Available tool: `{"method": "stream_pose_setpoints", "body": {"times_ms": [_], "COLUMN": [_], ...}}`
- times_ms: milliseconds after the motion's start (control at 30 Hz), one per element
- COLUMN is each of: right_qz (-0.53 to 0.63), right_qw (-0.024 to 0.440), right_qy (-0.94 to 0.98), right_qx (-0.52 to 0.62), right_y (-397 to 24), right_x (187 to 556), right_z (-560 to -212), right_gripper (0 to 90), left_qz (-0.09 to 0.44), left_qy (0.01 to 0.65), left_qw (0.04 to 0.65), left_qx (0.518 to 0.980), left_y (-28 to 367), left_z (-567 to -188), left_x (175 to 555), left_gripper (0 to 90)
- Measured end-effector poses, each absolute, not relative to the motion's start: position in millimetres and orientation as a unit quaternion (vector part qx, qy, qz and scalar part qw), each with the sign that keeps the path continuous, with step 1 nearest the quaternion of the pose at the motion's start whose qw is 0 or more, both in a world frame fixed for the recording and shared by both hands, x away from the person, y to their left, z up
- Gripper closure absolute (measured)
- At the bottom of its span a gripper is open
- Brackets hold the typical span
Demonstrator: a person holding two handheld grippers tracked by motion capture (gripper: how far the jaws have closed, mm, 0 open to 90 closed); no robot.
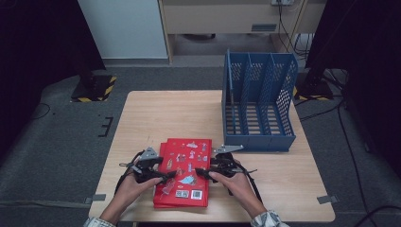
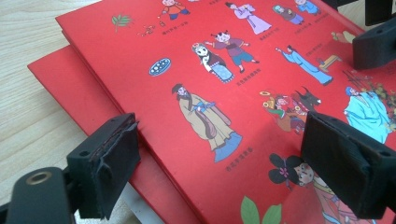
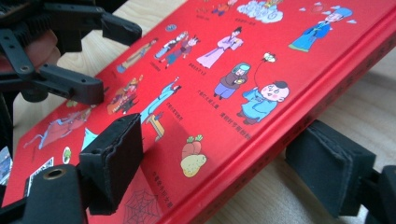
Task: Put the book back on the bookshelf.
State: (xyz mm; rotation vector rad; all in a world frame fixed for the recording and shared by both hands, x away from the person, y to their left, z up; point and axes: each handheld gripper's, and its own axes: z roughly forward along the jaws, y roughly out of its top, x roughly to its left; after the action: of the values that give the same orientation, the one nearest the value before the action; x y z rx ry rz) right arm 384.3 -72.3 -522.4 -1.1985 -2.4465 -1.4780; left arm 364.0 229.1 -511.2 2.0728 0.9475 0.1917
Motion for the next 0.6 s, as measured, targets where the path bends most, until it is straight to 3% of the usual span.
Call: {"method": "stream_pose_setpoints", "body": {"times_ms": [600], "right_qz": [-0.478], "right_qw": [0.031], "right_qy": [-0.788], "right_qx": [-0.386], "right_y": [-58], "right_x": [394], "right_z": [-508], "right_gripper": [20.9], "left_qz": [0.056], "left_qy": [0.384], "left_qw": [0.429], "left_qx": [0.816], "left_y": [235], "left_z": [-510], "left_x": [365], "left_gripper": [10.6]}}
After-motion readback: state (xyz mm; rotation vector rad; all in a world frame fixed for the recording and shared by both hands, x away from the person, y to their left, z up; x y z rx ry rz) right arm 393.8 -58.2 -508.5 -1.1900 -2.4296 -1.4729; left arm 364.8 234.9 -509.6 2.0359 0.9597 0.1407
